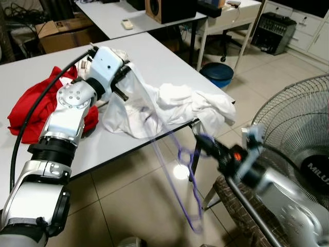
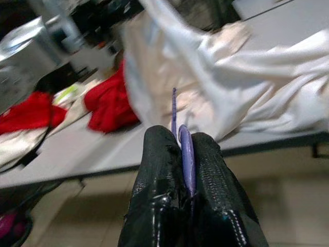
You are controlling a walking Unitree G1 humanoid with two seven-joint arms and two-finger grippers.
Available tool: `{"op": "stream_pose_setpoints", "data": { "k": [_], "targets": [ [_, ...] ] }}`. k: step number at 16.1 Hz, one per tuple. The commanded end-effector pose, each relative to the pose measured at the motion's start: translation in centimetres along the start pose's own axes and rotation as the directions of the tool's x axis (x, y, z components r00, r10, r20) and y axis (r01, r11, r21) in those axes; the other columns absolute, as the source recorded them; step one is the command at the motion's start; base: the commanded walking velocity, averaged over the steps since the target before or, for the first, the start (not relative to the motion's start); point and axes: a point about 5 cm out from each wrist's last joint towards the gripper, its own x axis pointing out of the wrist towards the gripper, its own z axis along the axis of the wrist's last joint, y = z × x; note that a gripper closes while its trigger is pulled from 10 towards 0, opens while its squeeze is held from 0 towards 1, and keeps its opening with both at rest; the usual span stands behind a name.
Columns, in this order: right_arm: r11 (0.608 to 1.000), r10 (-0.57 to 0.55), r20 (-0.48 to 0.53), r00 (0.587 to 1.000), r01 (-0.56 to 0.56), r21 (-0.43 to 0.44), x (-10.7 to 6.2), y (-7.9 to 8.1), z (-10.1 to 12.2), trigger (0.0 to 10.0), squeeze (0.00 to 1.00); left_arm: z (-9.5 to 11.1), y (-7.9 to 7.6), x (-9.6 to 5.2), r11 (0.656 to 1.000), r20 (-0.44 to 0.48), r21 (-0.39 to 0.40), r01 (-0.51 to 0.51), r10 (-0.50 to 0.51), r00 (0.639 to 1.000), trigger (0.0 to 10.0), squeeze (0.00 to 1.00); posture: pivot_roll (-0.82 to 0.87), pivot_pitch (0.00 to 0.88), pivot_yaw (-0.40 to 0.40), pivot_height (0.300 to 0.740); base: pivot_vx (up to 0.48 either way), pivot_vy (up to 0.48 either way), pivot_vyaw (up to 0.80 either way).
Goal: Hang hanger
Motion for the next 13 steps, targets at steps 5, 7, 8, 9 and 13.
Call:
{"op": "stream_pose_setpoints", "data": {
  "k": [5, 7, 8, 9, 13],
  "targets": [
    [0.999, -0.054, 0.135, 0.989, 0.053, 0.01, 0.0, -0.6, 2.2, 0.0, 0.0, 2.3, -1.0, -0.4, 0.983, 0.094, 0.124, 0.135, -0.147, 0.985, 0.0, 0.0, -0.12, 0.028, 0.053, 0.74, 0.0, 0.0, 0.0],
    [0.994, -0.097, 0.196, 0.976, 0.086, 0.064, 0.4, -1.1, 2.8, 0.0, 0.0, 2.6, -1.6, -0.8, 0.972, 0.092, 0.157, 0.175, -0.191, 0.977, 0.0, 0.0, -0.12, 0.027, 0.046, 0.74, 0.0, 0.0, 0.0],
    [0.993, -0.1, 0.204, 0.974, 0.084, 0.082, 0.6, -1.2, 2.8, 0.0, 0.0, 2.8, -1.8, -1.0, 0.969, 0.093, 0.163, 0.187, -0.204, 0.975, 0.0, 0.0, -0.11, 0.026, 0.044, 0.74, 0.0, 0.0, 0.0],
    [0.992, -0.1, 0.208, 0.973, 0.081, 0.098, 0.8, -1.3, 2.8, 0.0, 0.0, 3.0, -2.0, -1.2, 0.966, 0.096, 0.167, 0.2, -0.218, 0.971, 0.0, 0.0, -0.11, 0.025, 0.044, 0.74, 0.0, 0.0, 0.0],
    [0.963, -0.169, 0.26, 0.951, 0.102, 0.25, 3.7, -1.6, 3.0, 0.0, 0.0, 3.2, -3.2, -1.5, 0.964, 0.086, 0.144, 0.223, -0.237, 0.968, 0.0, 0.0, -0.1, 0.015, 0.038, 0.74, 0.0, 0.0, 0.0]
  ]
}}
